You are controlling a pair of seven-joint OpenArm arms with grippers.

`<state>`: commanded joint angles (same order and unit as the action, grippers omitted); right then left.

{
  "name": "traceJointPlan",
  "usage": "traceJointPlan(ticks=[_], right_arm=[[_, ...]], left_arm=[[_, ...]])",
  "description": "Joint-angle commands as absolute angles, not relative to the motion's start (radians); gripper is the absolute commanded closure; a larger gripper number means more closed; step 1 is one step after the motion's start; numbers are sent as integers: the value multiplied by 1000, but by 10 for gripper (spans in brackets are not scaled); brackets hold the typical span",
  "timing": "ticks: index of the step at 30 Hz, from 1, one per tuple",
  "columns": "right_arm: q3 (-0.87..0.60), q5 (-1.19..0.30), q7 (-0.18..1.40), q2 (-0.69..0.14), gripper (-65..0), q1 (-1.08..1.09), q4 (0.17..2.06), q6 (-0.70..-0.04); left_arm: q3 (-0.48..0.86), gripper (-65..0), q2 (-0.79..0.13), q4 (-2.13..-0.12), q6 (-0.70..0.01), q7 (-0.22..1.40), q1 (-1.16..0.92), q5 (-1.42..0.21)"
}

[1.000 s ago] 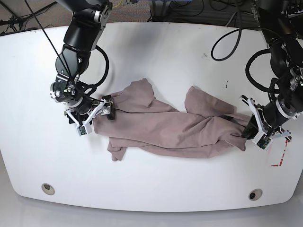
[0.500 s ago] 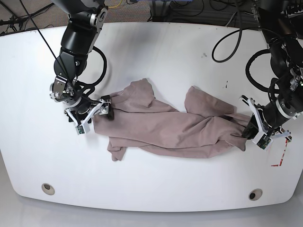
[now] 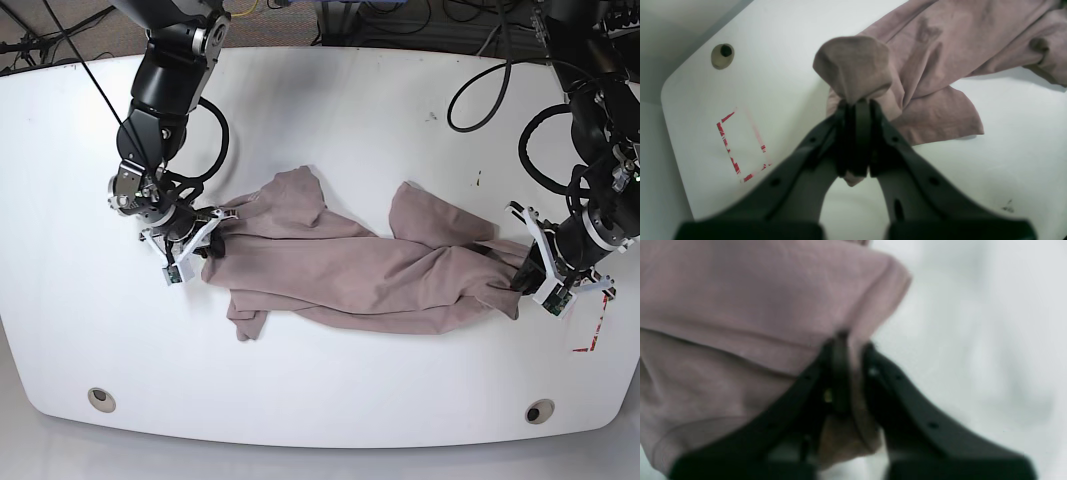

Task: Fold the T-shirt properly
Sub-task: 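Pull both grippers apart to stretch the shirt taut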

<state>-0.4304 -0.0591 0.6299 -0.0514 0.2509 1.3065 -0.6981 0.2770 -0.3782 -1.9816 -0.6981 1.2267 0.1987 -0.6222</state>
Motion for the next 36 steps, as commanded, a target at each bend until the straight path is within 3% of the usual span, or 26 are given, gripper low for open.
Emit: traceJointPlan(ticks=[20,27,36], right_arm=[[-429,-58,908,2,0,120,1837,-698],[-424,-48,947,-7,0,183,1896,-698],[-420,-53,1067,-94,0,358,1886,-698]], left_arm=[[280,0,-367,-1983,-698,1227,219,-549],[390,0,-309,-1983,-698,1228,303,-610],[369,0,-275,-1980,-698,1233,484,-596]])
